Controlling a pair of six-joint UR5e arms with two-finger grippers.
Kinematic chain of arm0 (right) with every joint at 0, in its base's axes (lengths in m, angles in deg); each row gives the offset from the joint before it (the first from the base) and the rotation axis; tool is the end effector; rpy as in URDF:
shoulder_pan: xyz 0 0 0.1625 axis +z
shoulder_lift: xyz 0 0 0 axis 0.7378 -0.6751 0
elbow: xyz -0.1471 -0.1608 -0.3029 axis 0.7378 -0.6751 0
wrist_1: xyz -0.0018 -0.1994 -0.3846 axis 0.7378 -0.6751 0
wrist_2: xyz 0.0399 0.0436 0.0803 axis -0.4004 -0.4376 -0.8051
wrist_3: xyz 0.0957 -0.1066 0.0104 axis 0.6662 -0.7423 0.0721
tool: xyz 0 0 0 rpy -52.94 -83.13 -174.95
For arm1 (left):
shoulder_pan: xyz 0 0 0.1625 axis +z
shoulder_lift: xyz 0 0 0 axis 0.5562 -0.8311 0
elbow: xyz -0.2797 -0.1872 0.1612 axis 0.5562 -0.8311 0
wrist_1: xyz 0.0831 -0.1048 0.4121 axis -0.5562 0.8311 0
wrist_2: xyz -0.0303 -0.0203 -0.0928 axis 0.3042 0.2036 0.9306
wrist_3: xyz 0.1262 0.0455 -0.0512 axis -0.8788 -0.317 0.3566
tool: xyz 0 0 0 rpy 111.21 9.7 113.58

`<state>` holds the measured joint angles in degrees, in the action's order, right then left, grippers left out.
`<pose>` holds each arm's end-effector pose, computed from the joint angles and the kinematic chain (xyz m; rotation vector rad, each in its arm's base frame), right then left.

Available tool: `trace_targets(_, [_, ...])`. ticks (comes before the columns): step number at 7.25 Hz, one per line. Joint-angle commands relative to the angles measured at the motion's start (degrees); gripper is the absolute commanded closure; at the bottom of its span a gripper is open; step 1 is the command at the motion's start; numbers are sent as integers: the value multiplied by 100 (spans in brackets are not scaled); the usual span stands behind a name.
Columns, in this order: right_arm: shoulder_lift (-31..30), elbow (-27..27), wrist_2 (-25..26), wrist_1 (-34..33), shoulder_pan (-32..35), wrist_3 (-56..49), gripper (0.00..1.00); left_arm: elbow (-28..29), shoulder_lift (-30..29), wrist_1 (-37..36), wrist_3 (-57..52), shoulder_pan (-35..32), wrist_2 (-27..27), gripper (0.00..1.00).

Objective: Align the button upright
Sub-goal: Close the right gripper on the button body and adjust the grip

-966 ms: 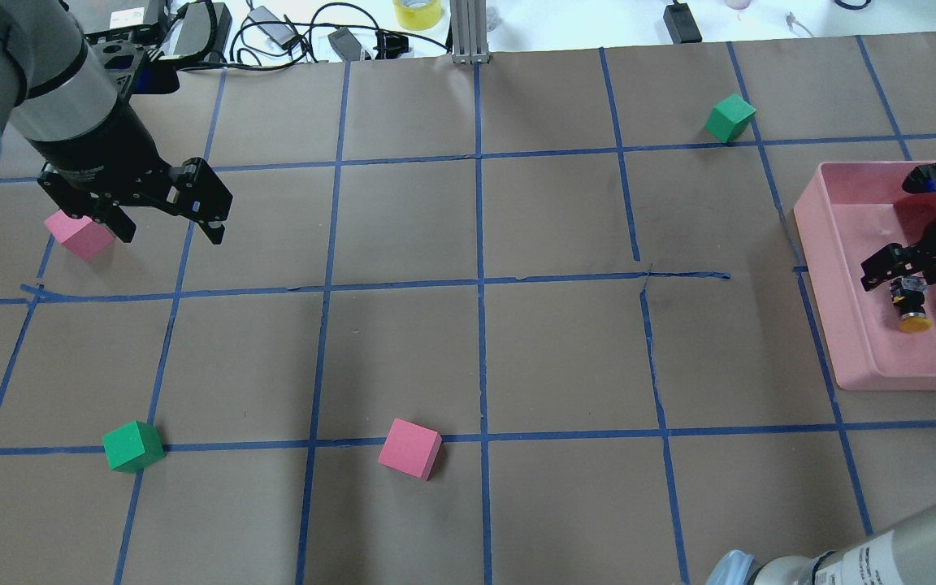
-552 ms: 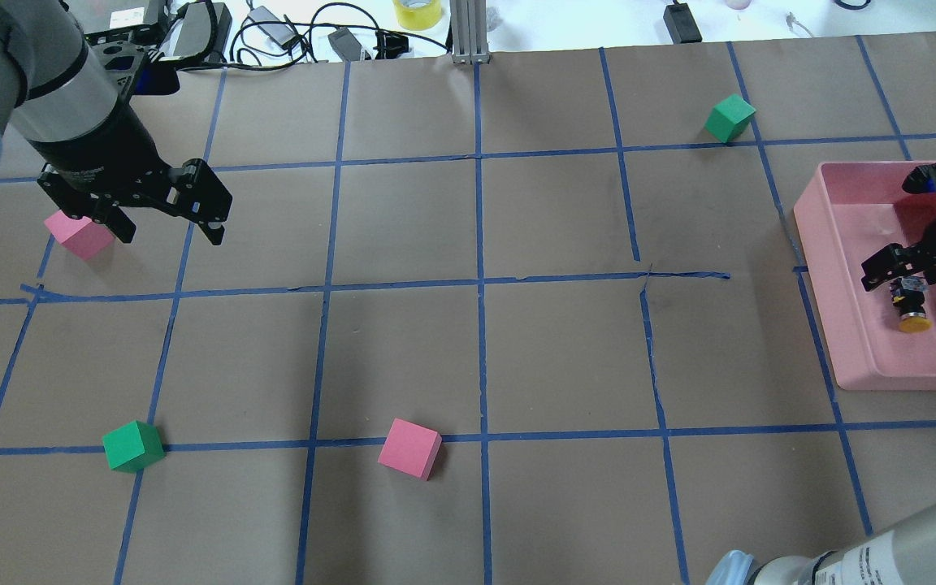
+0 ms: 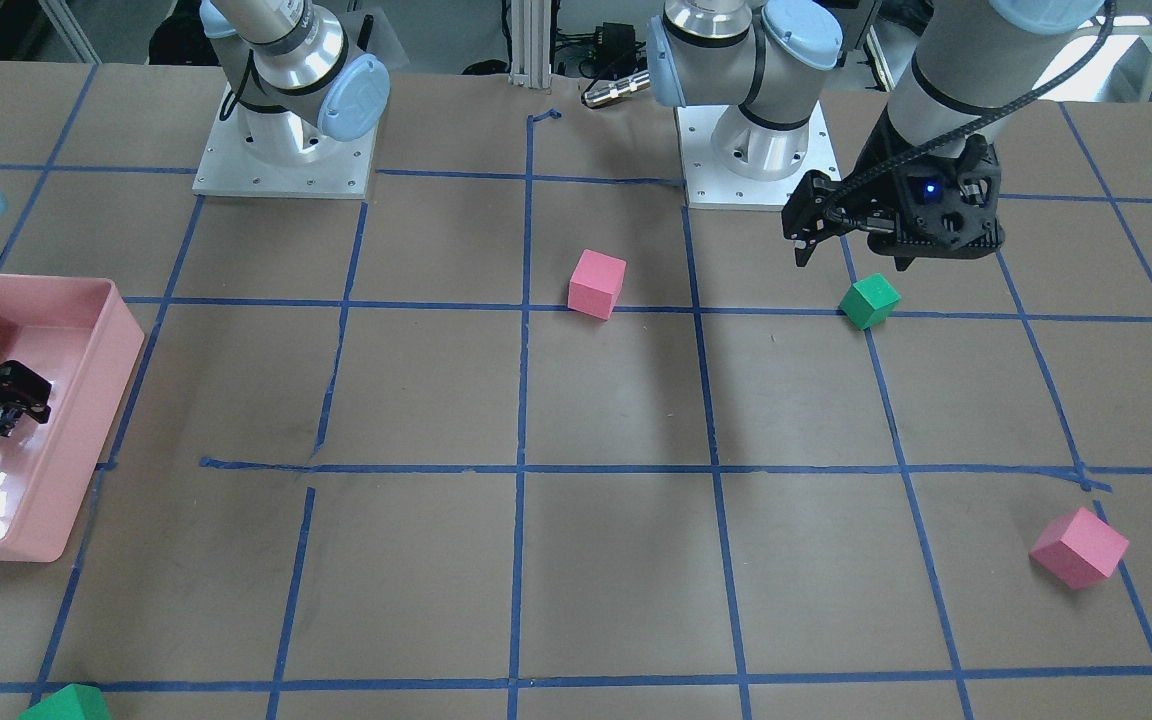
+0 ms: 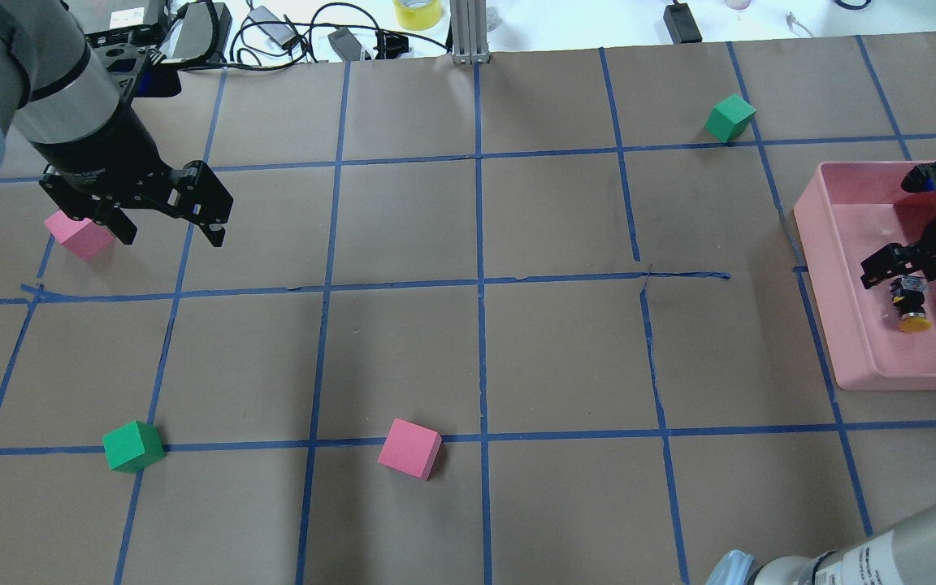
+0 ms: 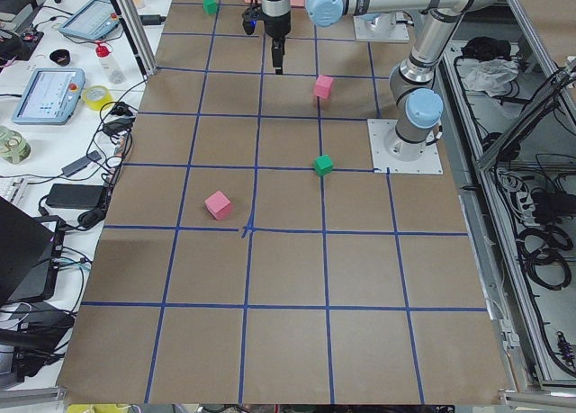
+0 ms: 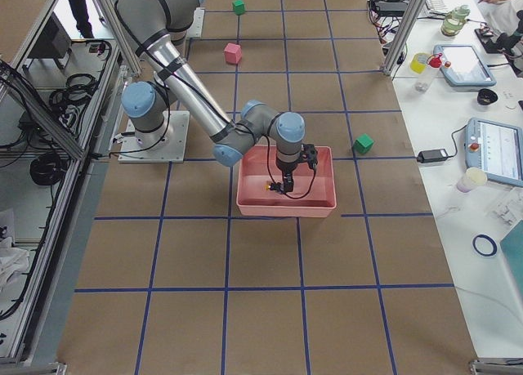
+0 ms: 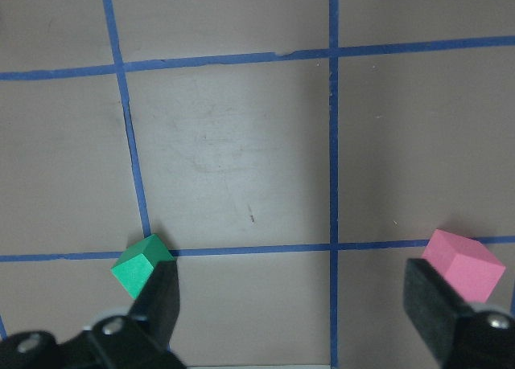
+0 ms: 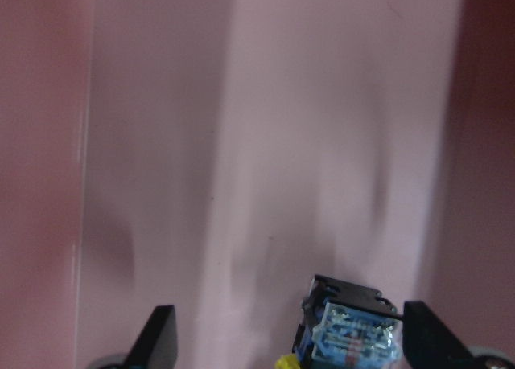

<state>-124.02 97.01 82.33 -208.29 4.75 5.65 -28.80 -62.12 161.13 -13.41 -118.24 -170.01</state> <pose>-0.2234 -0.5097 0.0966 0.1361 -3.1285 0.0472 -0.0780 -0.4976 0.3688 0.0709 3.0939 0.1042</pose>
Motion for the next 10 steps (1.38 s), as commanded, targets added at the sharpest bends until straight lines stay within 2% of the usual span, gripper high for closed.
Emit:
trace_targets(1, [-3, 5, 7, 0, 0, -12, 0, -14, 18, 13, 0, 8, -4, 0])
trace_targets(10, [-29, 75, 7, 26, 0, -12, 0, -22, 18, 39, 0, 34, -13, 0])
